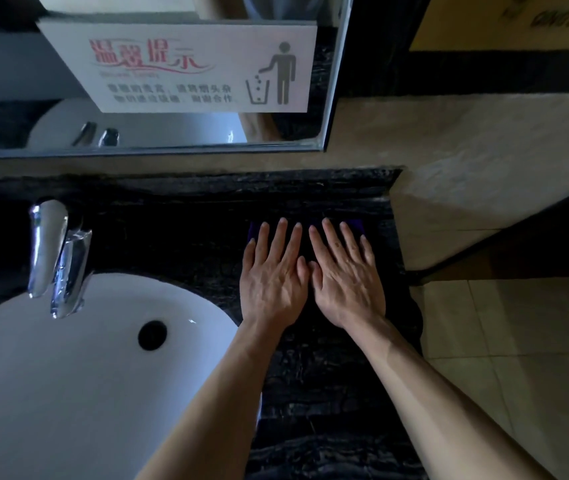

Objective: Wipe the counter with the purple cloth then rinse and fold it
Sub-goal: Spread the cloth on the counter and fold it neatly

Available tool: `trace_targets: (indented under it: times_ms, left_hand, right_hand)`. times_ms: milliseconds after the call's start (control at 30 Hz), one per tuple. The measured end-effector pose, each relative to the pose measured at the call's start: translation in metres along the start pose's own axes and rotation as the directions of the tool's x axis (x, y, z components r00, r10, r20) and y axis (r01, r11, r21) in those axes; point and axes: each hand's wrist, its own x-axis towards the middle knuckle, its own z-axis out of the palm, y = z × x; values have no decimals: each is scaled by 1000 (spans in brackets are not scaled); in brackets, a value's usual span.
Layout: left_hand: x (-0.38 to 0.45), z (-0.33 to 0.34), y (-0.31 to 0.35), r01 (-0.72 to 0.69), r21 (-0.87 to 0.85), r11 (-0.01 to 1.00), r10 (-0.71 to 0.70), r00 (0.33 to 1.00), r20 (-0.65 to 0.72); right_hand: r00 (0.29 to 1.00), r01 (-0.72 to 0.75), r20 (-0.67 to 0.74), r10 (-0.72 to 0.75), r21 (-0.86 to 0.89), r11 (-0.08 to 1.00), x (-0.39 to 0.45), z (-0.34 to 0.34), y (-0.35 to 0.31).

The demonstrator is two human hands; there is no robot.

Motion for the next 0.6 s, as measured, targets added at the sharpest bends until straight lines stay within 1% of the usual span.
trace_targets:
  times_ms: [300,433,500,600]
  left_hand:
    - [0,2,0,-1,-10,1000,1,999,-40]
    - [1,1,0,-23,-8,1000,22,999,-27]
    - [-4,-1,0,5,-15,1000,-5,1000,-23]
    - [-32,1,0,62,-16,998,-63,997,-41]
  right_hand:
    - [1000,1,-11,-1,-24,1000,1,0,0]
    - [1000,5,19,-4,-44,999,4,-1,-2]
    - [999,1,36,1,-43,999,3,-6,-3]
    - [997,-75,-22,74,-34,997,-17,-7,2]
